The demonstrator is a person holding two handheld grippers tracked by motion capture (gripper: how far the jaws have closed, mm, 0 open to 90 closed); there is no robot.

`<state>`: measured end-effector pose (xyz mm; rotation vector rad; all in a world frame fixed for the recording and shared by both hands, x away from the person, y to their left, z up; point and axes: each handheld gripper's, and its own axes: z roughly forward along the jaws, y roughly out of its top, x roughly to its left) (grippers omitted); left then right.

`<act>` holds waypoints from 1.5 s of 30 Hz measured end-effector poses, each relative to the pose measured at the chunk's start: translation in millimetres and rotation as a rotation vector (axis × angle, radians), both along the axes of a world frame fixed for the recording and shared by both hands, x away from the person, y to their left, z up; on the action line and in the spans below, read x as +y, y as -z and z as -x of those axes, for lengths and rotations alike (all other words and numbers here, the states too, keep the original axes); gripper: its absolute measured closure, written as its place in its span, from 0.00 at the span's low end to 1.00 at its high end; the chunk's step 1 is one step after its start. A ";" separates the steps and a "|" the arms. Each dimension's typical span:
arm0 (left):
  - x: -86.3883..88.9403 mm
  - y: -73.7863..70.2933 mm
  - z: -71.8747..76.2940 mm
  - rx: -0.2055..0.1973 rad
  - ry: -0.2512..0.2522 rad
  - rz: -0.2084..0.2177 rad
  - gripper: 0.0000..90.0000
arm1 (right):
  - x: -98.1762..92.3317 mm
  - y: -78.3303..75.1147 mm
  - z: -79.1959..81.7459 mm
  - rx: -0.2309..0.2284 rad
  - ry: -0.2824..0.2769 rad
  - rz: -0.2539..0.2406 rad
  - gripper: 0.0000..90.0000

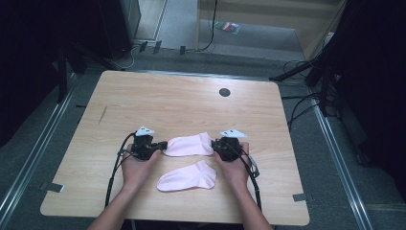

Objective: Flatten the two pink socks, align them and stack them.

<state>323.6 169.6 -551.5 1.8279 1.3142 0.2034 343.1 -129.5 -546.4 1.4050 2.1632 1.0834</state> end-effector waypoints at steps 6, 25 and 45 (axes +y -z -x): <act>7.2 -8.0 6.8 -0.012 0.021 0.048 1.00 | -14.6 -3.6 -0.7 0.051 0.028 -0.107 0.99; 14.3 -40.8 52.2 -0.118 0.058 0.092 1.00 | -29.0 -52.1 47.8 -0.021 -0.031 -0.190 0.99; 15.3 -34.3 96.7 -0.074 0.117 0.109 1.00 | -39.0 -42.4 85.4 0.044 -0.081 -0.169 0.99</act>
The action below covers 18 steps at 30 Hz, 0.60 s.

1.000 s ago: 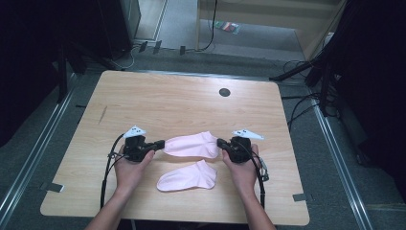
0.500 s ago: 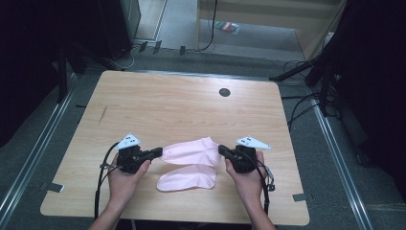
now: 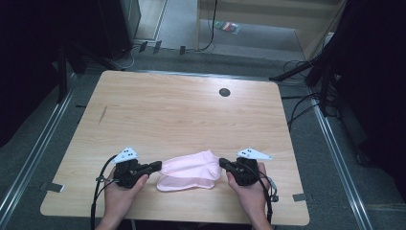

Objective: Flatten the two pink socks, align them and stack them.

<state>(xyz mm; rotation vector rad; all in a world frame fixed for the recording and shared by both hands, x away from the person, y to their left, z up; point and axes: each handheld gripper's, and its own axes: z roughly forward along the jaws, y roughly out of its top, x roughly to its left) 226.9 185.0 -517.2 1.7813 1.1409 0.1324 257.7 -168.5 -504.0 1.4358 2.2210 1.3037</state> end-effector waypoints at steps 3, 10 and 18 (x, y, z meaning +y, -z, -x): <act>1.6 1.9 5.9 0.010 0.002 -0.009 1.00 | 0.9 2.5 3.4 0.010 -0.012 0.006 0.99; 1.3 15.5 16.8 0.033 0.007 -0.056 1.00 | 8.8 13.7 6.7 0.028 -0.031 0.016 0.99; -3.0 22.7 18.0 0.039 0.041 -0.127 1.00 | 18.5 27.7 5.1 0.029 -0.039 0.043 0.99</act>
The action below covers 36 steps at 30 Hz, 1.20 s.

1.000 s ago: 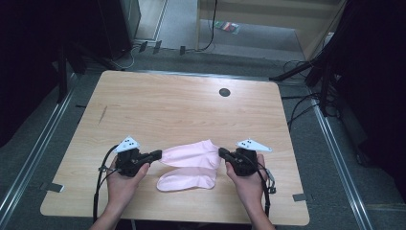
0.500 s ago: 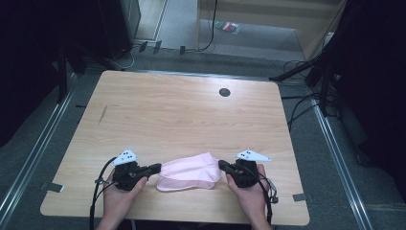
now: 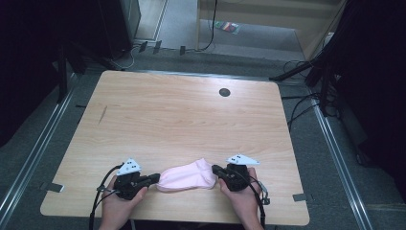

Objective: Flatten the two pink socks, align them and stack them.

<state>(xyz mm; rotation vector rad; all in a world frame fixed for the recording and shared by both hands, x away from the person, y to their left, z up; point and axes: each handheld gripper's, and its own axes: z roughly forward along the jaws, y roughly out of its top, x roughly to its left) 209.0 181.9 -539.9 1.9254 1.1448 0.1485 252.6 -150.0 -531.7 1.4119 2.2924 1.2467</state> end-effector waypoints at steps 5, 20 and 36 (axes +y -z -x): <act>-2.8 7.2 -2.5 0.028 0.033 -0.013 1.00 | 0.4 4.4 0.1 0.003 0.003 0.012 0.99; 2.2 -2.7 -0.8 -0.049 0.016 0.000 0.66 | 0.1 -0.1 5.4 -0.114 0.012 0.003 0.63; -28.1 8.1 2.5 -0.061 0.049 -0.104 0.74 | 15.5 12.9 6.7 -0.092 -0.067 0.064 0.77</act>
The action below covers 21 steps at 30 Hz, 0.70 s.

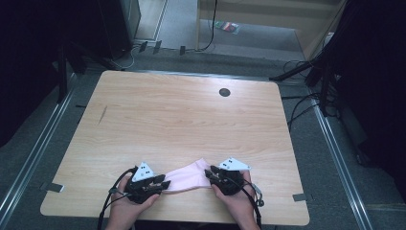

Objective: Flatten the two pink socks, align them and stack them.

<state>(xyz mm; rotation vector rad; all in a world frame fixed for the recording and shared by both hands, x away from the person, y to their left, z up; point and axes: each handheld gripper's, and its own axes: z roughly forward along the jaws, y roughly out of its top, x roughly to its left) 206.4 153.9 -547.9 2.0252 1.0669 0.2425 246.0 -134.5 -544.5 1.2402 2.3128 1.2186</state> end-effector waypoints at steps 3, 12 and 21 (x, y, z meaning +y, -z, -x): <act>-3.2 0.4 1.4 -0.018 -0.012 -0.025 0.75 | -0.2 0.0 0.2 0.010 0.010 0.005 0.77; 1.1 3.9 -5.7 -0.098 -0.027 -0.081 0.79 | 4.6 1.6 5.4 0.027 0.030 0.030 0.79; 12.7 5.0 -19.8 -0.094 -0.068 -0.055 0.80 | 14.4 3.0 7.2 0.020 0.035 0.027 0.80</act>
